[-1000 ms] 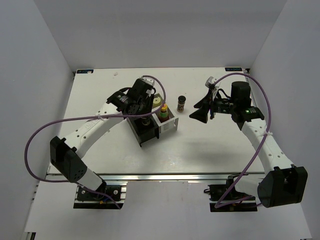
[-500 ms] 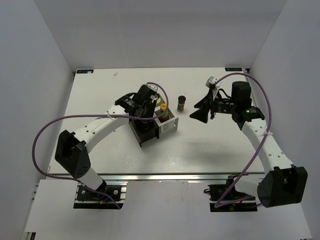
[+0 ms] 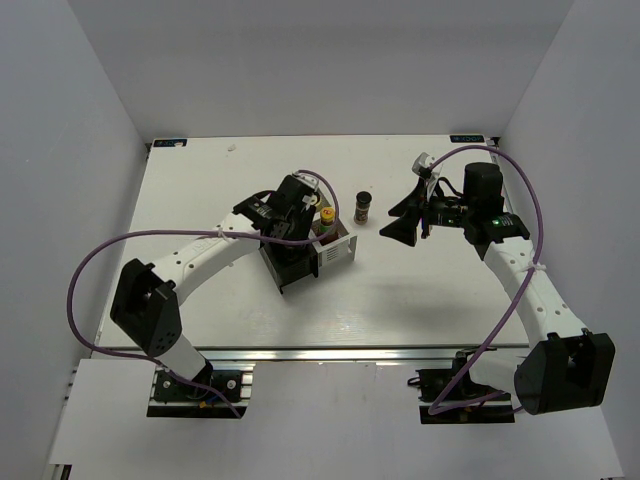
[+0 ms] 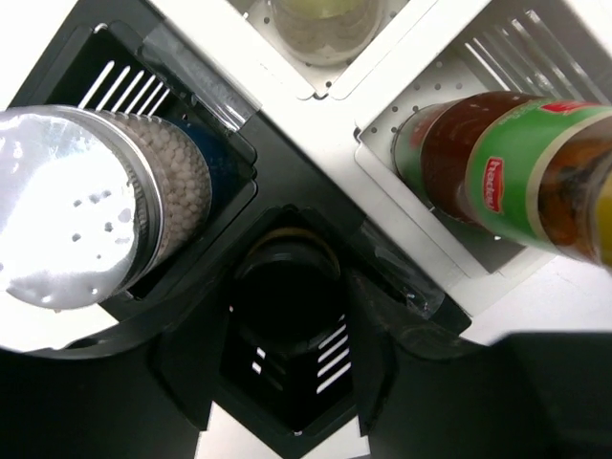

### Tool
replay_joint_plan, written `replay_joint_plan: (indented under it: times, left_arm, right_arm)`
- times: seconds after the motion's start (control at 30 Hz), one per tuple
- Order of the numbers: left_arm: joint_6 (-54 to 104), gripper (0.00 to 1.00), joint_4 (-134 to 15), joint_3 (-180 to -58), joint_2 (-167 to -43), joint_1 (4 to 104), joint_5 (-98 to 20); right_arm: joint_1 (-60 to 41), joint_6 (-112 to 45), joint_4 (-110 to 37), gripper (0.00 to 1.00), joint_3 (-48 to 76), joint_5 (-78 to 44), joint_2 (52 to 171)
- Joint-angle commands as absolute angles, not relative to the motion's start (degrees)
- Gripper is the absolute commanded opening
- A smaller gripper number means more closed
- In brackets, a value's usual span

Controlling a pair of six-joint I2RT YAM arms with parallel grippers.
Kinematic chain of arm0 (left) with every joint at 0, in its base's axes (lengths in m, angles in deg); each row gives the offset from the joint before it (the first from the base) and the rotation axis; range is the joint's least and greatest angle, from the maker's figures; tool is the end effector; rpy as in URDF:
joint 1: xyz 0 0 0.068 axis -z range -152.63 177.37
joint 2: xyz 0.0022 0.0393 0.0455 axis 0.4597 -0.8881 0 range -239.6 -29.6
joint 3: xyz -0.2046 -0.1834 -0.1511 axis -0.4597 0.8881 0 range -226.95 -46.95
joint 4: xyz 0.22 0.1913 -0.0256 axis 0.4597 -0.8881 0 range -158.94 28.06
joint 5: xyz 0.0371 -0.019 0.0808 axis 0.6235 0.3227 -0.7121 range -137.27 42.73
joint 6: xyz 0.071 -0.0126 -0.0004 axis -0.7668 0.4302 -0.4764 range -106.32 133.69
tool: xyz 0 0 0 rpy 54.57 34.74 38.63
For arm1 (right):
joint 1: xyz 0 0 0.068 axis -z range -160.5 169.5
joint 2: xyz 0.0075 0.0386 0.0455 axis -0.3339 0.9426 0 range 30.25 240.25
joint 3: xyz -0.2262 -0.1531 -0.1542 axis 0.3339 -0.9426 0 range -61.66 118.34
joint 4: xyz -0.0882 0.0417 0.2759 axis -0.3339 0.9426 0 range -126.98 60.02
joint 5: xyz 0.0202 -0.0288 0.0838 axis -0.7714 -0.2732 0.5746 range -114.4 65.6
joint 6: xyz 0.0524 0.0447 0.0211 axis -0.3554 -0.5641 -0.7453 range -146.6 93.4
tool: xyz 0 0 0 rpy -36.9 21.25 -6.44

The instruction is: Organize the condiment bottles

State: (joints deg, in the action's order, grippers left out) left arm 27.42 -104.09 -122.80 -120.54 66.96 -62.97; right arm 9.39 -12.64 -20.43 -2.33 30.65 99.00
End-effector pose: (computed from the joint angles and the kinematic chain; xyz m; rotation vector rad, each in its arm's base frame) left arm 0.3033 -0.2300 0.2945 0.4629 2.4713 -0.0220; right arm 0.2772 0.0990 0.3650 -0.9659 1.6674 0.9158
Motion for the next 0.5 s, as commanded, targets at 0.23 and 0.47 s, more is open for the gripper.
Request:
replay_joint_plan:
  times: [0.23,0.47]
  left_arm:
    - [27.0,0.79,-101.7,-122.6,-117.8,67.0,-64.7]
    - [27.1,0.78,-102.5,-124.3,-115.7,67.1,-63.2]
  right_arm:
    - [9.7,-12.3,-20.2,0.71,-1.9,32.2,99.7]
    - [9.7,-12.2,-20.0,0.72,-1.8,32.2,99.9]
